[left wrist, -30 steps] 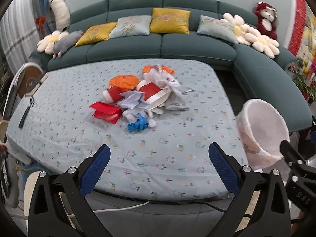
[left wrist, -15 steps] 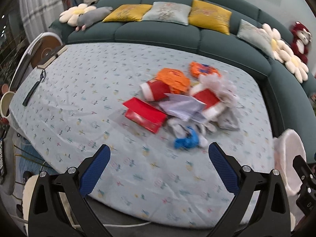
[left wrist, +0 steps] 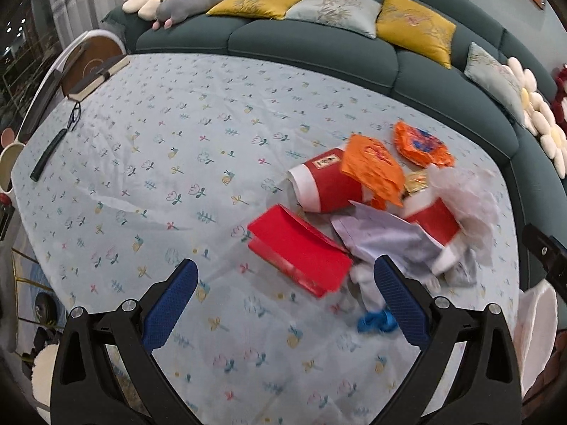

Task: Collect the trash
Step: 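Reach the left gripper to the red box and close on it while the right gripper grasps white tissue, then carry the red box and white tissue to the white bin and release both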

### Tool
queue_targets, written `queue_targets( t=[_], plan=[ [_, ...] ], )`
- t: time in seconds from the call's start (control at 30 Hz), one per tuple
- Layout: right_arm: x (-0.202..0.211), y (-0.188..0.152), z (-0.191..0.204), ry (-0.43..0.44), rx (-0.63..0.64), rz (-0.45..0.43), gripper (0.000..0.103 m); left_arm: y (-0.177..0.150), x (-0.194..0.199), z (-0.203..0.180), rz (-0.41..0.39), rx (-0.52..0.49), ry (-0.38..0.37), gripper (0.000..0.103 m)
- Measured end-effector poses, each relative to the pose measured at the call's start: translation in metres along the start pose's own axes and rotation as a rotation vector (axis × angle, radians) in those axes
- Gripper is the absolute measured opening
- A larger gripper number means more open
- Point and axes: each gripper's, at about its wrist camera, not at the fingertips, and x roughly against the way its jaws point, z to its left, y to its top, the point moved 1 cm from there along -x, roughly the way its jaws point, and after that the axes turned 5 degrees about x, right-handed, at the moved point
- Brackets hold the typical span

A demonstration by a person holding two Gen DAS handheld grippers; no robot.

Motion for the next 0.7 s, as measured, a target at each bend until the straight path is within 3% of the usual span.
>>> queue_targets(
  t=[0.13, 0.27, 0.33, 0.4, 0.43, 0.5, 0.57, 0.7],
  plan=[
    [-0.022, 0.017, 0.014, -0.007, 0.035, 0.0, 0.056, 0.008, -0.02, 0.0, 0.031, 0.011, 0.002, 0.086],
    [-0.042, 0.024, 0.021, 0.017, 0.044, 0.032, 0.034, 0.01, -0.034, -0.004, 0.06, 0.011, -0.001, 0.077],
    [-0.05, 0.024, 0.021, 0.022, 0.045, 0.049, 0.02, 0.011, -0.04, -0.006, 0.073, 0.005, -0.008, 0.067],
    [-0.054, 0.022, 0.019, 0.032, 0.036, 0.064, 0.007, 0.01, -0.044, -0.007, 0.09, 0.001, -0.015, 0.05],
    [-0.054, 0.022, 0.017, 0.039, 0.03, 0.063, 0.007, 0.01, -0.045, -0.008, 0.099, -0.001, -0.022, 0.045],
    [-0.049, 0.02, 0.012, 0.044, 0.014, 0.055, 0.006, 0.008, -0.048, -0.008, 0.12, 0.001, -0.034, 0.022],
    [-0.043, 0.019, 0.006, 0.054, -0.003, 0.043, 0.005, 0.006, -0.047, -0.007, 0.131, 0.008, -0.043, 0.012],
    [-0.023, 0.018, -0.008, 0.061, -0.034, 0.013, 0.005, 0.003, -0.036, -0.008, 0.115, 0.01, -0.054, 0.007]
  ],
)
